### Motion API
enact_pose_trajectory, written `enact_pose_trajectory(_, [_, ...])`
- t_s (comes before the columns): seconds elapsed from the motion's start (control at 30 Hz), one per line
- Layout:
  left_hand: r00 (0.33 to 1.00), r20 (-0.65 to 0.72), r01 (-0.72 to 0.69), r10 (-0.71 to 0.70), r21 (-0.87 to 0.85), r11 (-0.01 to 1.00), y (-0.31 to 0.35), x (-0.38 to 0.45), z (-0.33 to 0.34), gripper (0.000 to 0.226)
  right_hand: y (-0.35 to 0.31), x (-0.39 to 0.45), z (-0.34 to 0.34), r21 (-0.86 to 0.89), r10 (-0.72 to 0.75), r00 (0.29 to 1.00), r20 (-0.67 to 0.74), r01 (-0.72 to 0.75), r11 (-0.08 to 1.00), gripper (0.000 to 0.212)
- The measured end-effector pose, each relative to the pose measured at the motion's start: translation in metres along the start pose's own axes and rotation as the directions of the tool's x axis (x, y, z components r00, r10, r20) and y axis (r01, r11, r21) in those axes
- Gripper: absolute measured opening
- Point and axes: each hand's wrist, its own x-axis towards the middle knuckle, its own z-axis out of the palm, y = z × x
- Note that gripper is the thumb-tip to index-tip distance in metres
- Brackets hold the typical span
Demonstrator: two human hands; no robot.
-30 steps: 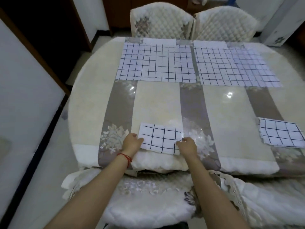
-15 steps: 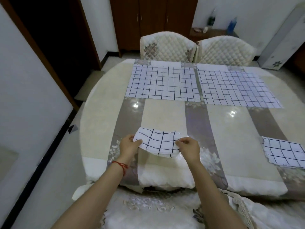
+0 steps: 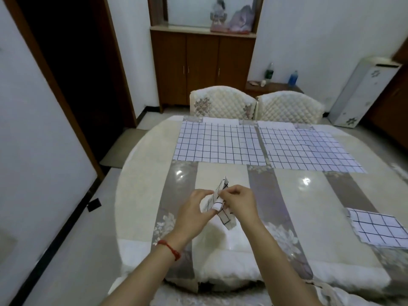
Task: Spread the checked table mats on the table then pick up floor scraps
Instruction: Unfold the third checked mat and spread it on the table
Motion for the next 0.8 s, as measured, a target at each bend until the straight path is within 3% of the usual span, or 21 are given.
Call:
enact_pose_trajectory(0.13, [0.988,-0.12,-0.087,0.093,0.052,0.995,0.002,0.002,-0.008,0.009,-0.002,-0.011,-0.001,0.064,-0.052,0.998,-0.024,0.054,0.997,0.015])
enact_pose_trajectory(0.33, [0.972,-0.217,-0.092,0.085,-0.021,0.996,0.027,0.02,-0.039,0.051,0.011,-0.024,-0.004,0.03,-0.075,0.996,-0.056,0.077,0.997,0.015])
enact_pose_trajectory(0.53, [0.988,-0.144,0.022,-0.055,-0.221,0.975,0.045,0.038,-0.052,0.056,-0.004,-0.037,0.005,0.001,-0.238,0.971,0.018,0.238,0.971,0.01])
enact_pose_trajectory(0.67, [0.987,-0.04,0.121,-0.156,-0.454,0.883,0.056,0.036,-0.051,0.026,-0.02,-0.04,0.009,0.048,-0.305,0.951,0.059,0.303,0.952,0.017])
enact_pose_trajectory(0.8, [0.992,0.032,0.115,-0.118,-0.579,0.807,0.063,0.029,-0.054,0.013,-0.027,-0.039,0.008,0.085,-0.319,0.946,0.062,0.313,0.946,0.016])
